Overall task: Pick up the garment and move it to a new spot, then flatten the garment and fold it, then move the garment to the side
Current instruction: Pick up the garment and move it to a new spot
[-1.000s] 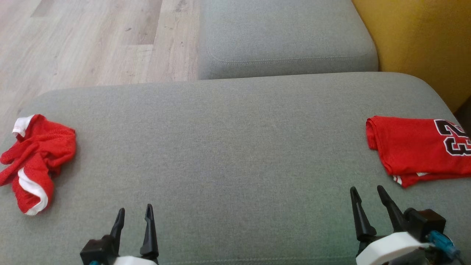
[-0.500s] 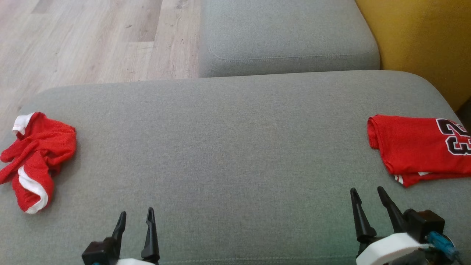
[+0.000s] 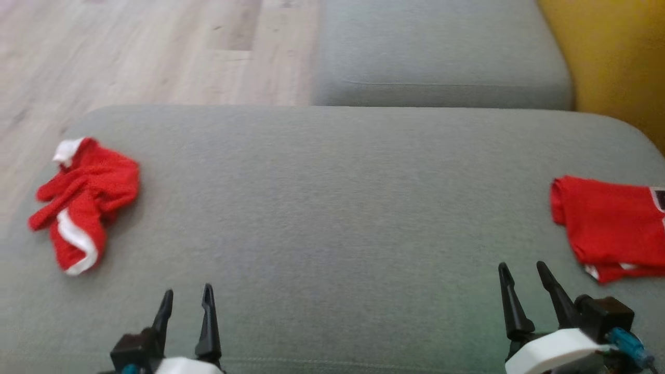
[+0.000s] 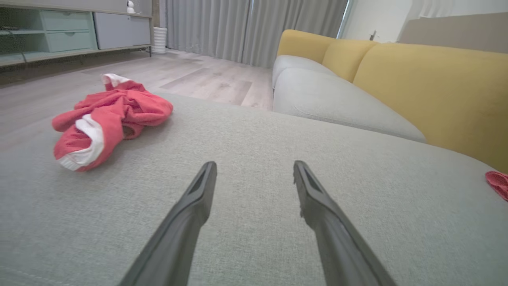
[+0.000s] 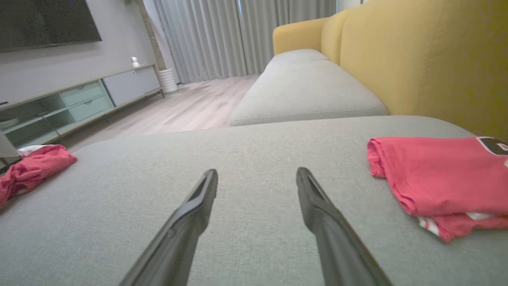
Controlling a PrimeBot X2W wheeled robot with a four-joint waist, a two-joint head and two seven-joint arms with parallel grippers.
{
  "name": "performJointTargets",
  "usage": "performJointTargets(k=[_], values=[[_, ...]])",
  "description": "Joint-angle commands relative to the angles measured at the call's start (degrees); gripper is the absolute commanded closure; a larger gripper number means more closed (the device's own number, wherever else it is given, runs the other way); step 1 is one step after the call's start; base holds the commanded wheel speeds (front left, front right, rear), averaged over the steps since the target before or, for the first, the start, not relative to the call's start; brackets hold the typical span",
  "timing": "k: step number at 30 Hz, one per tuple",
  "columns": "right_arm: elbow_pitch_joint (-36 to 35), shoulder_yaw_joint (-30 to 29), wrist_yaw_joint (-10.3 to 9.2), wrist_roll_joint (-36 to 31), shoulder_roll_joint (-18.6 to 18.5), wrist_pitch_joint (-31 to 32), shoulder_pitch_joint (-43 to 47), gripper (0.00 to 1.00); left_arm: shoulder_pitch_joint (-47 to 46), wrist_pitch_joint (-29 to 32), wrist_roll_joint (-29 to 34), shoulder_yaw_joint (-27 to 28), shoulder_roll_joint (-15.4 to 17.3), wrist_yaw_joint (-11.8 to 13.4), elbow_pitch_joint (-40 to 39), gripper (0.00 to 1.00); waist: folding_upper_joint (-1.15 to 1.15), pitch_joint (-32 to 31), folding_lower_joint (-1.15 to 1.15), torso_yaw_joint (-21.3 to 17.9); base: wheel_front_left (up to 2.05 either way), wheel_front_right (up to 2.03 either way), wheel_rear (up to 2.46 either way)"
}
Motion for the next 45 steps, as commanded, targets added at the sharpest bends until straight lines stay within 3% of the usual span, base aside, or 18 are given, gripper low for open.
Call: performJointTargets(k=[1,13,17,27,38,42,45], values=[[-2.24,1.47,0.37,0.58,-0.33,-0.82,-2.25,0.0,-4.06,-0.45,0.43,2.62,1.23,0.34,-2.18,0.0,0.0,0.14,0.0,3.12,0.0,0.0,0.0],[-0.52,2.6,0.37,2.15,-0.32,-2.74,-4.19,0.0,-5.26,-0.14,0.27,4.67,3.27,1.47,-3.99,0.0,0.0,0.29,0.0,15.39,0.0,0.0,0.0],[-0.23,2.91,0.37,2.13,-0.32,-2.99,-5.01,0.0,-4.95,-0.29,0.01,5.49,3.82,1.81,-4.33,0.0,0.0,0.89,0.0,17.68,0.0,0.0,0.0],[0.83,6.24,0.37,1.44,-0.32,-2.56,-10.07,0.0,-1.94,-1.76,-0.54,9.6,4.0,3.6,-7.16,0.0,0.0,3.97,0.0,20.25,0.0,0.0,0.0],[2.19,7.36,0.37,1.53,-0.32,-2.88,-12.02,0.0,0.05,-2.22,-0.15,11.86,3.78,3.41,-8.22,0.0,0.0,4.95,0.0,20.95,0.0,0.0,0.0],[1.82,6.35,0.37,1.1,-0.32,-2.85,-11.99,0.0,-0.86,-1.97,0.26,12.53,5.41,2.99,-8.12,0.0,0.0,5.13,0.0,21.13,0.0,0.0,0.0],[0.92,5.04,0.37,0.67,-0.32,-2.68,-11.68,0.0,-3.94,-0.24,1.17,13.19,8.57,2.23,-8.71,0.0,0.0,5.34,0.0,21.35,0.0,0.0,0.0]])
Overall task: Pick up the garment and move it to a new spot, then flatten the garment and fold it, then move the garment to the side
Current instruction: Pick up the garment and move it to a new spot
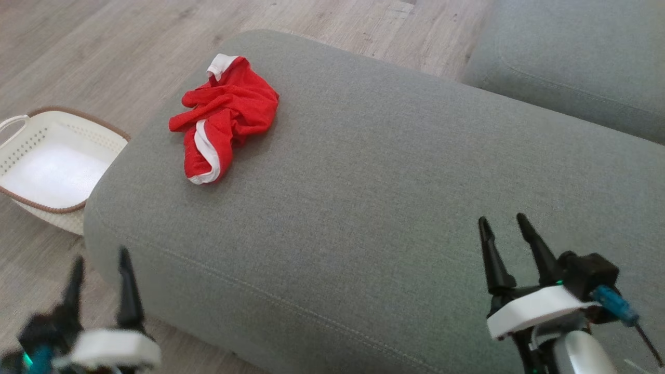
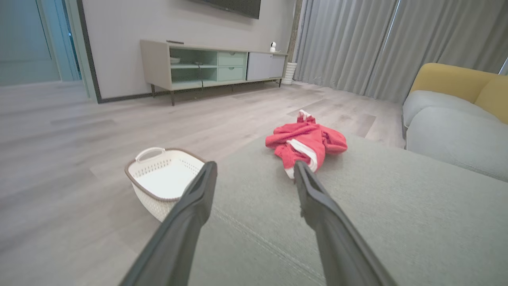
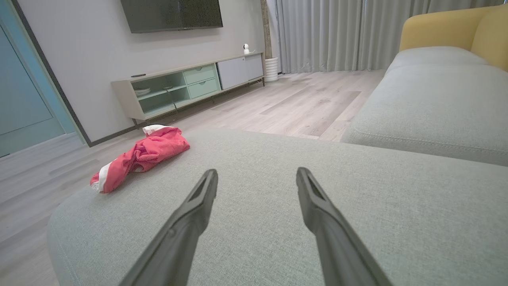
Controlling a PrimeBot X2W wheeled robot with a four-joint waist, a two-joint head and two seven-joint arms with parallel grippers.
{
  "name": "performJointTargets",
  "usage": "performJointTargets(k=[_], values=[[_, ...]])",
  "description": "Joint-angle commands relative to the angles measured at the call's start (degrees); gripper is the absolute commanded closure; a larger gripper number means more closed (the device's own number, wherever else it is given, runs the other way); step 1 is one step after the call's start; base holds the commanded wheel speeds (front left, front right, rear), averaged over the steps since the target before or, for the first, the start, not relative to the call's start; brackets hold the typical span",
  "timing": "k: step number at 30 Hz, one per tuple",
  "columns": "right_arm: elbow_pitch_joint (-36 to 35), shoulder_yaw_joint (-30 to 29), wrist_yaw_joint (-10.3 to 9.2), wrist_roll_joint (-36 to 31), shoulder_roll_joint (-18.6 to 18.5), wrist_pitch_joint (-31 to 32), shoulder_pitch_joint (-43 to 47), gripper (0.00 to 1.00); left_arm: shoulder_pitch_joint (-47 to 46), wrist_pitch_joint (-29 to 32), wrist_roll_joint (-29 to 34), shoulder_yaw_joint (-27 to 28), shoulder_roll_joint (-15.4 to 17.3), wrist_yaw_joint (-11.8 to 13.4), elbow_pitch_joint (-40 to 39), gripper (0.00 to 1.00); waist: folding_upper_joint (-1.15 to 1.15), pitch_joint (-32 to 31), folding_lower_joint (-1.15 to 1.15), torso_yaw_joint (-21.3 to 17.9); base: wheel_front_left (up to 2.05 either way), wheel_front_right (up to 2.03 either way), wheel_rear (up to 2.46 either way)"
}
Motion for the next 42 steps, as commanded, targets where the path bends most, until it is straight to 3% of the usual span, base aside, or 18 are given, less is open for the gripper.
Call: performJointTargets(k=[1,9,17,21,25,29,38,39,40,41,42], values=[[-2.69,0.41,0.37,-0.61,-0.38,-0.3,-2.42,0.0,-6.59,0.73,1.0,3.32,3.35,-0.54,-2.41,0.0,0.0,0.16,0.0,0.15,0.0,0.0,0.0],[-8.11,-1.71,0.37,-4.21,-0.38,3.27,-2.92,0.0,-25.44,10.52,2.2,6.13,14.31,-5.26,-0.59,0.0,0.0,5.01,0.0,-3.46,0.0,0.0,0.0],[-12.57,-1.37,0.37,-7.15,-0.38,6.39,-7.18,0.0,-40.81,18.19,0.29,6.75,17.29,-8.73,8.67,0.0,0.0,12.75,0.0,-9.01,0.0,0.0,0.0],[-14.86,-1.15,0.37,-8.96,-0.38,8.2,-9.13,0.0,-46.05,21.93,-1.54,5.85,16.0,-10.32,16.23,0.0,0.0,17.51,0.0,-11.26,0.0,0.0,0.0],[-17.2,-1.13,0.37,-10.53,-0.38,9.88,-10.11,0.0,-48.37,21.97,-1.44,4.44,14.24,-11.27,22.93,0.0,0.0,21.59,0.0,-12.52,0.0,0.0,0.0],[-19.39,-1.11,0.37,-11.95,-0.38,11.17,-11.09,0.0,-48.57,22.04,-3.44,2.85,10.72,-14.68,30.04,0.0,0.0,25.29,0.0,-13.31,0.0,0.0,0.0],[-20.44,-0.77,0.37,-12.53,-0.38,11.92,-12.31,0.0,-48.51,24.93,-5.61,0.79,6.67,-17.37,40.81,0.0,0.0,27.59,0.0,-13.96,0.0,0.0,0.0],[-20.38,-0.78,0.37,-12.44,-0.38,11.88,-12.43,0.0,-48.69,24.44,-5.66,0.88,6.62,-17.45,41.44,0.26,0.0,27.56,0.0,-14.07,0.0,0.0,0.0],[-20.32,-0.86,0.37,-12.33,-0.38,11.76,-12.53,0.0,-48.94,23.64,-5.54,0.95,6.73,-17.55,41.93,0.72,0.0,27.42,0.0,-14.19,0.0,0.0,0.0],[-20.13,-0.94,0.37,-12.23,-0.38,11.59,-12.61,0.0,-49.28,22.75,-5.27,0.95,6.95,-17.66,42.28,1.0,0.0,27.15,0.0,-14.32,0.0,0.0,0.0],[-19.88,-1.02,0.37,-12.08,-0.38,11.4,-12.65,0.0,-49.68,21.89,-4.9,0.84,7.24,-17.86,42.49,1.0,0.0,26.8,0.0,-14.44,0.0,0.0,0.0]])
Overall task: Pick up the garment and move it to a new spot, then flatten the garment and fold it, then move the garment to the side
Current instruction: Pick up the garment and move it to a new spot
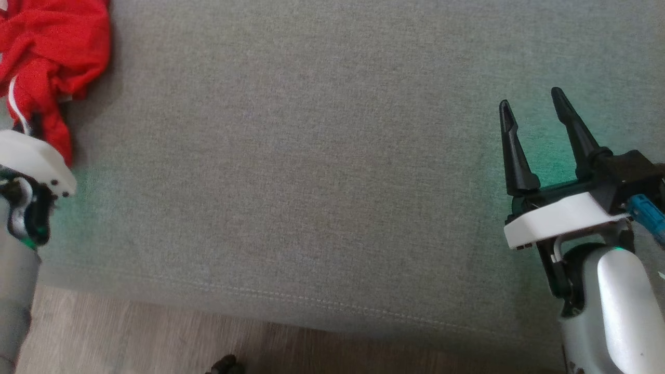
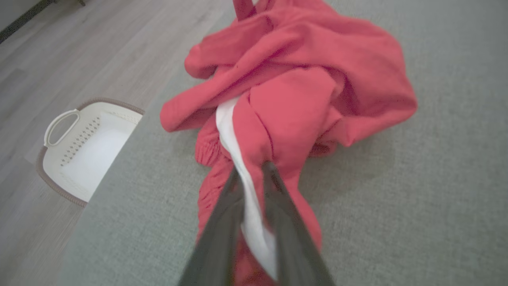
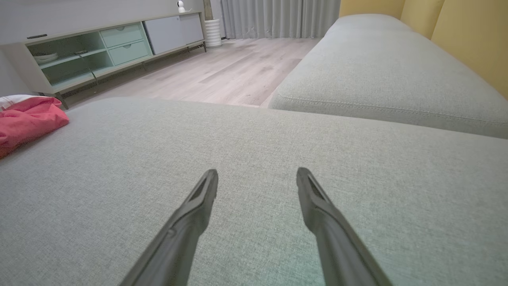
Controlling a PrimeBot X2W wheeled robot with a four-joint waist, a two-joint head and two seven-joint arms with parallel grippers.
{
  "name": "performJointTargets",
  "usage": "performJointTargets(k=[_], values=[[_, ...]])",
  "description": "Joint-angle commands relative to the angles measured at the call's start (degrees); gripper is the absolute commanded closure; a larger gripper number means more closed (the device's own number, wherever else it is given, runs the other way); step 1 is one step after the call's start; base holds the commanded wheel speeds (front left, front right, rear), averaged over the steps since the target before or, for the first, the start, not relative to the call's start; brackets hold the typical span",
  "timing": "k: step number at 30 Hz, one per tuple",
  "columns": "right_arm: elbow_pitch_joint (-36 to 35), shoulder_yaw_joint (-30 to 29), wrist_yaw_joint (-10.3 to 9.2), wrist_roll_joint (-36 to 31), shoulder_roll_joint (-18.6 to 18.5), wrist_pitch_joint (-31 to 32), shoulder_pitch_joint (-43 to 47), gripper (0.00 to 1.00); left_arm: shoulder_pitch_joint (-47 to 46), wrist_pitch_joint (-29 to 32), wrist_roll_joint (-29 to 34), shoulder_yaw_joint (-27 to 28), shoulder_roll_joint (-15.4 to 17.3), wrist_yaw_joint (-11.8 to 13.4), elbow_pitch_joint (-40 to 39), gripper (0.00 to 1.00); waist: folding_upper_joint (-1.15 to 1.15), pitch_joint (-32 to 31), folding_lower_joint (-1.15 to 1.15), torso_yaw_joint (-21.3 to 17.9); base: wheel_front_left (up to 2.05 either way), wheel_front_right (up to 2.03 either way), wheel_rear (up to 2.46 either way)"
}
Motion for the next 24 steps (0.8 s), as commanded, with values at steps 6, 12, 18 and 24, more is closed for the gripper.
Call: performJointTargets(k=[6,12,18,24], values=[[0.26,1.3,0.37,2.23,-0.07,-2.21,-0.72,0.0,-6.63,-5.79,4.87,0.32,6.94,-0.19,-1.31,1.0,0.0,-4.36,-0.01,-1.35,0.0,0.0,0.0],[3.38,1.14,0.37,5.19,-0.07,-4.71,0.59,0.0,-11.83,-5.98,9.14,-2.74,9.51,-1.43,-3.58,1.0,0.0,-10.39,-0.01,-4.01,0.0,0.0,0.0],[6.09,0.93,0.37,7.36,-0.07,-6.85,2.34,0.0,-15.94,-3.61,12.53,-6.74,9.96,-3.96,-7.11,1.0,0.0,-15.56,-0.01,-7.96,0.0,0.0,0.0],[8.23,1.16,0.37,9.13,-0.07,-8.43,4.41,0.0,-20.46,-0.78,14.83,-11.34,8.27,-6.28,-12.08,1.0,0.0,-19.51,-0.01,-14.82,0.0,0.0,0.0]])
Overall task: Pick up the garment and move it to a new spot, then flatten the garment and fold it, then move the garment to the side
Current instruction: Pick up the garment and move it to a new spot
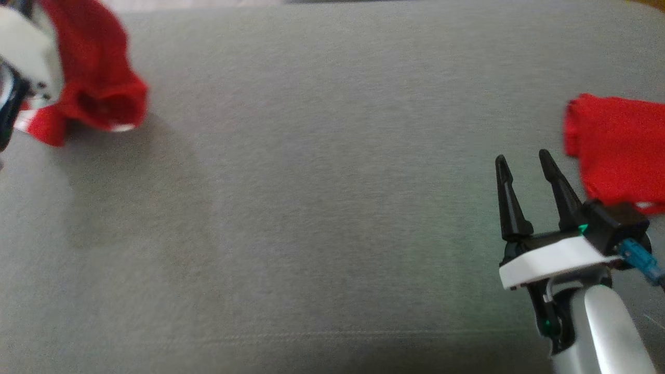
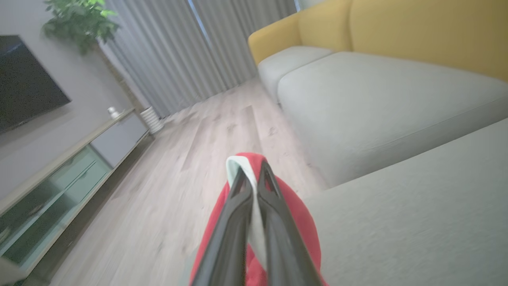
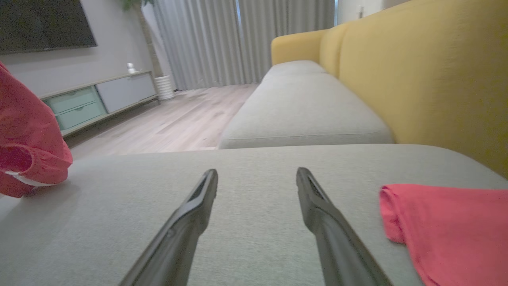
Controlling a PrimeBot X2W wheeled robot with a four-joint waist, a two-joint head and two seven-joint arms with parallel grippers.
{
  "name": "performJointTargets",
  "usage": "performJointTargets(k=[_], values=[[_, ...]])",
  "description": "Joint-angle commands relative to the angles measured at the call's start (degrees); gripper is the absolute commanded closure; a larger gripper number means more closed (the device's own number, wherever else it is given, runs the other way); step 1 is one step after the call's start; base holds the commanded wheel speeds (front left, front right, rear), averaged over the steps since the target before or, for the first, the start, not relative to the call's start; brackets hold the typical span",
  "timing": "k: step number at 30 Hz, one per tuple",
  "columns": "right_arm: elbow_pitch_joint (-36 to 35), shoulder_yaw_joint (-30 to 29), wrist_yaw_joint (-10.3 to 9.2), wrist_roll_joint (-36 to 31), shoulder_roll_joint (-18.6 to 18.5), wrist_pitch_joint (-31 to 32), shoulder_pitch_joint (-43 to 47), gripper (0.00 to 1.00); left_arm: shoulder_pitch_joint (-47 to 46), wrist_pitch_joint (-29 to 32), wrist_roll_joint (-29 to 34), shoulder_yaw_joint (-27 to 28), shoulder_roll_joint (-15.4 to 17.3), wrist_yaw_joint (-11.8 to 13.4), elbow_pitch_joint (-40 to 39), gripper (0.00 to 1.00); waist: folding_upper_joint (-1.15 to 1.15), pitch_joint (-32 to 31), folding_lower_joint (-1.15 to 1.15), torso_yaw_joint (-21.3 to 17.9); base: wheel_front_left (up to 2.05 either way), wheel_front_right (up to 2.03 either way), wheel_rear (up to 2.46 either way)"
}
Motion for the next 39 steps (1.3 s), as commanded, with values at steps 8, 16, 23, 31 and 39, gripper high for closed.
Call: performJointTargets(k=[8,16,23,31,39], values=[[-1.37,1.67,0.37,1.46,-0.14,-1.56,0.55,0.0,-5.79,1.93,-1.83,-3.38,-2.29,-1.39,-8.96,1.0,0.0,-1.87,0.01,-11.87,0.0,0.0,0.0],[-1.26,2.46,0.37,2.21,-0.14,-2.47,-0.16,0.0,-1.23,2.3,-5.3,-8.42,-2.64,-1.58,-12.65,1.0,0.0,2.35,0.01,-15.37,0.0,0.0,0.0],[-0.45,3.64,0.37,2.82,-0.14,-3.33,-1.06,0.0,7.12,-0.48,-6.49,-10.5,-2.16,-1.23,-5.93,1.0,0.0,4.4,0.01,-16.12,0.0,0.0,0.0],[0.93,3.49,0.37,2.73,-0.14,-3.69,-1.61,0.0,12.98,-5.61,-8.58,-11.09,-6.99,-0.21,1.24,0.0,0.0,3.6,0.01,-14.39,0.0,0.0,0.0],[2.06,1.8,0.37,1.44,-0.14,-3.25,-1.27,0.0,13.08,-12.36,-9.83,-9.49,-10.08,0.5,2.55,0.0,0.0,-0.63,0.01,-10.97,0.0,0.0,0.0]])
